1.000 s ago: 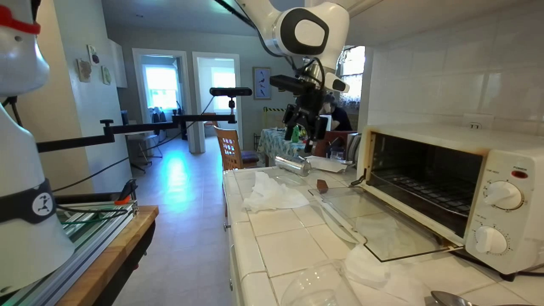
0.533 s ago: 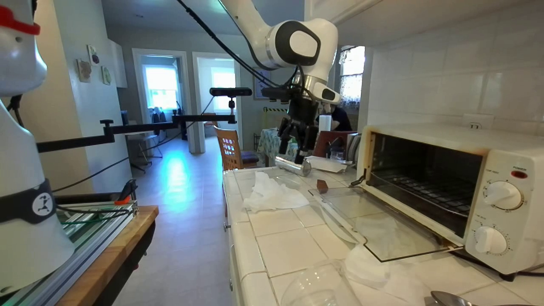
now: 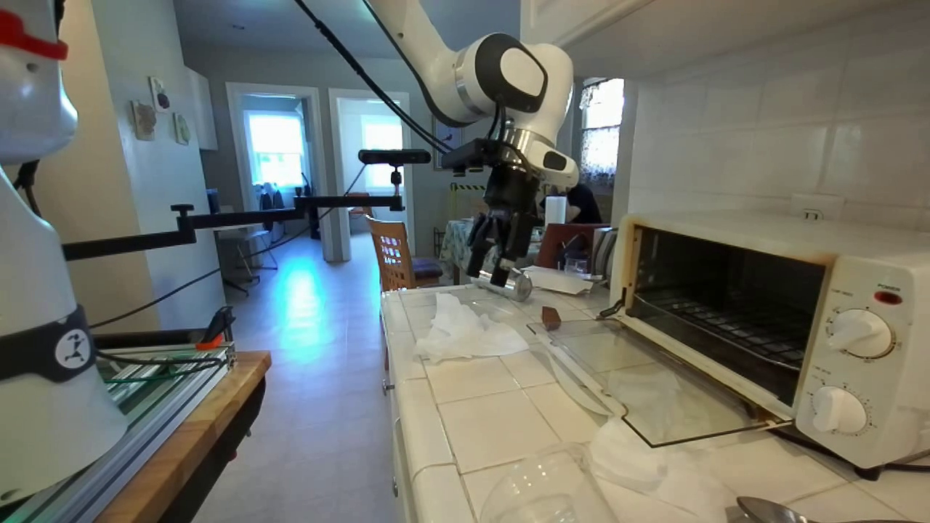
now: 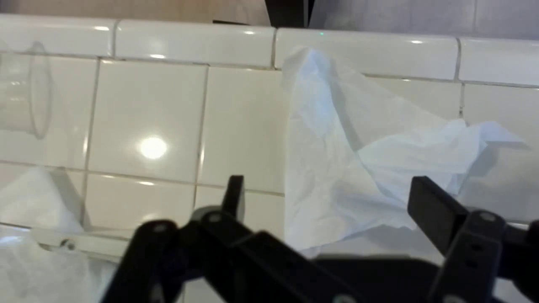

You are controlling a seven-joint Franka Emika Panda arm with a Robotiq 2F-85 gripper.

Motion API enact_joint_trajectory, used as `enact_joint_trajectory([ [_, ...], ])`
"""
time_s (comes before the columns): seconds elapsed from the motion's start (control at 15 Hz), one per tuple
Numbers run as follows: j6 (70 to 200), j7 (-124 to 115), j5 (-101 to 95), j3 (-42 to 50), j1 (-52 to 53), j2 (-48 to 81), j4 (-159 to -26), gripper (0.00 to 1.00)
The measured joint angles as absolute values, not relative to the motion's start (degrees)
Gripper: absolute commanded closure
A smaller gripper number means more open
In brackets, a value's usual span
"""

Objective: Remove the brown object from the oven door then close the oven door.

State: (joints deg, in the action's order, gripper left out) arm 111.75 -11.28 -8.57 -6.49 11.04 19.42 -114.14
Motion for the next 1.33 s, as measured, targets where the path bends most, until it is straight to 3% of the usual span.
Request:
enact_joint_trajectory([
  [0.53,105.22,-24.22,-20.06,-5.18,13.84,20.57,-112.52,0.00],
  [0.93,114.51,-27.23,-25.27,-5.51,16.28,21.77,-111.30,0.00],
  [1.33,115.60,-27.23,-25.80,-5.30,15.93,21.72,-111.34,0.00],
])
